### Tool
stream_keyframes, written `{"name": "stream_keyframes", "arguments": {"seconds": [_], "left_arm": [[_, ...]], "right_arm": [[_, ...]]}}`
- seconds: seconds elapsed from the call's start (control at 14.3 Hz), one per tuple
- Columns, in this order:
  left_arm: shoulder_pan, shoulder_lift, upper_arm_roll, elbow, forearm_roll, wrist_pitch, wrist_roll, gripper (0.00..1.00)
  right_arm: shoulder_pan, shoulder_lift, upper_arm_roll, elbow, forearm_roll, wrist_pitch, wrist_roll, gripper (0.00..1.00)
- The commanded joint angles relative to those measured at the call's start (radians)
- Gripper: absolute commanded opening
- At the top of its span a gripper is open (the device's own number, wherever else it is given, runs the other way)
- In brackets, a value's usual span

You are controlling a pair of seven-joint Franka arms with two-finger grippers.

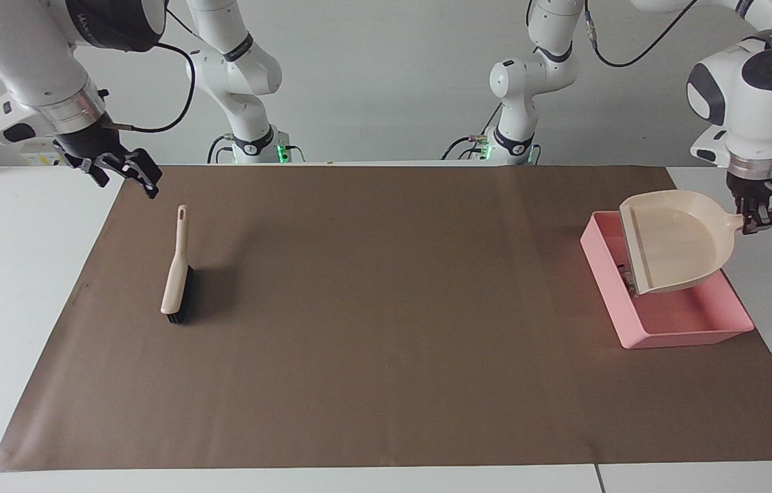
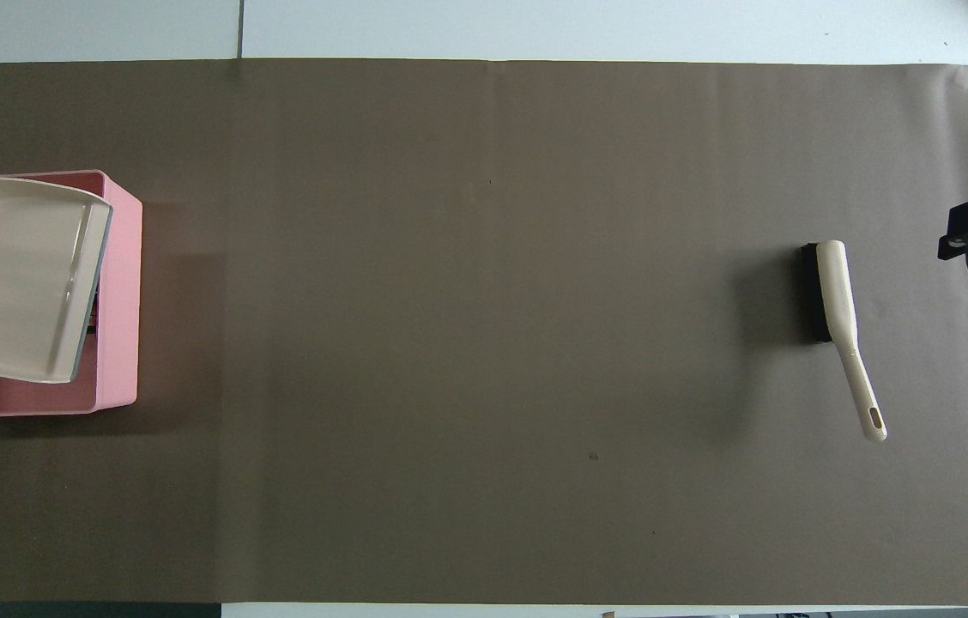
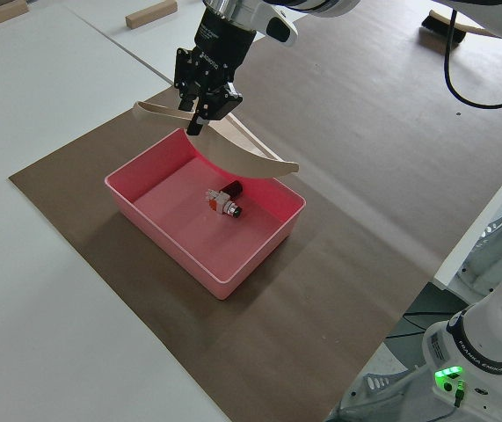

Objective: Clean e-waste and dump in bin
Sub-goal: 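Lower the dustpan back out of the bin with the left gripper, then set the dustpan down on the table with the left gripper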

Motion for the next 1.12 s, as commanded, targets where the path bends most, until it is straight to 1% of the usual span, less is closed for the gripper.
{"name": "stream_keyframes", "arguments": {"seconds": [0.0,0.14,0.21,0.28,0.42,0.63,0.77,1.05], "left_arm": [[-0.105,-0.044,0.010,-0.098,-0.045,-0.017,-0.115,0.00],[-0.185,-0.054,0.010,-0.167,-0.060,-0.014,-0.203,0.00],[-0.221,-0.056,0.010,-0.194,-0.094,-0.003,-0.259,0.00],[-0.263,-0.053,0.010,-0.216,-0.109,0.004,-0.315,0.00],[-0.325,-0.038,0.010,-0.234,-0.114,0.030,-0.380,0.00],[-0.417,-0.012,0.010,-0.277,-0.134,0.098,-0.549,0.00],[-0.475,0.021,0.010,-0.282,-0.134,0.130,-0.628,0.00],[-0.509,0.067,0.010,-0.282,-0.134,0.171,-0.687,0.00]], "right_arm": [[-0.004,-0.031,0.005,-0.028,0.018,-0.008,0.007,0.99],[0.053,-0.031,-0.016,-0.028,0.018,-0.005,0.010,0.99],[0.064,-0.029,-0.027,-0.028,0.017,-0.002,0.012,0.99],[0.100,-0.028,-0.048,-0.023,0.017,-0.005,0.010,0.99],[0.189,-0.025,-0.157,-0.020,0.017,-0.007,0.009,0.99],[0.190,-0.025,-0.162,-0.020,0.018,-0.008,0.007,0.99],[0.185,-0.031,-0.162,-0.031,0.018,-0.008,0.007,0.99],[0.177,-0.031,-0.160,-0.032,0.018,-0.007,-0.025,0.99]]}}
